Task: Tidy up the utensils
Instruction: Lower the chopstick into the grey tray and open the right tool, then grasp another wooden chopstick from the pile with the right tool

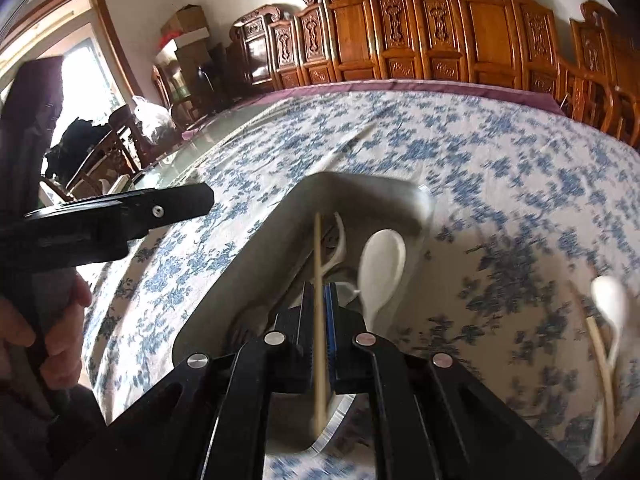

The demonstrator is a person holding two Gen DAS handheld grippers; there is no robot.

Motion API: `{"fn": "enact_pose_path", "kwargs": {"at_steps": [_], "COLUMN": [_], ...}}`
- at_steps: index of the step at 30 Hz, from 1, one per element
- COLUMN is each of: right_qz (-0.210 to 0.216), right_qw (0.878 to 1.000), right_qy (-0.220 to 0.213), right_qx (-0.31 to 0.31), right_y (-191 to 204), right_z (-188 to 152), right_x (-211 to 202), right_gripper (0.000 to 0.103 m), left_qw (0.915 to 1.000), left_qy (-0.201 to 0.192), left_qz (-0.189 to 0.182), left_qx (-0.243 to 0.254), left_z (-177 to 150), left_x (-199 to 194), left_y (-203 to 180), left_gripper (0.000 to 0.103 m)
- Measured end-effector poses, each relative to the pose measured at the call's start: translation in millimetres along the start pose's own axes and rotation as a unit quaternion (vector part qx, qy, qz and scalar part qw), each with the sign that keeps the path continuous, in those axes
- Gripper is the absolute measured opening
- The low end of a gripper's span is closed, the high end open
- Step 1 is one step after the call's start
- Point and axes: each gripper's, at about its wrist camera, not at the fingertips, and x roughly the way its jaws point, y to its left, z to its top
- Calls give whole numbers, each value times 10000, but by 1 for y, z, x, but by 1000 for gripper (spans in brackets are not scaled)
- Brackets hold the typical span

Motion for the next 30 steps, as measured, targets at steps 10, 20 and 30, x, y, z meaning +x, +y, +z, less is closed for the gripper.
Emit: {"fn": "enact_pose_path", "kwargs": {"at_steps": [10,20,30], "right_qz": [-852,-1678,-1680], "right_qw": [9955,9857,9846], "right_qy": [-142,39,411], "right_qx": [-378,-150,248], "right_y": [-62,-143,-180], "right_z": [-22,-58,-83], "right_x": [-85,-130,-117], "right_gripper": [14,21,21], "left_qw": [9988,9932,9876], "left_qy": [88,151,260], "left_qz": [-345,-707,-961], "left_qx": [349,909,1211], "left_z": [-5,-20,-39], "left_x": [-4,-9,-10], "left_y": [-45,-101,-142], "left_gripper": [92,92,92]}}
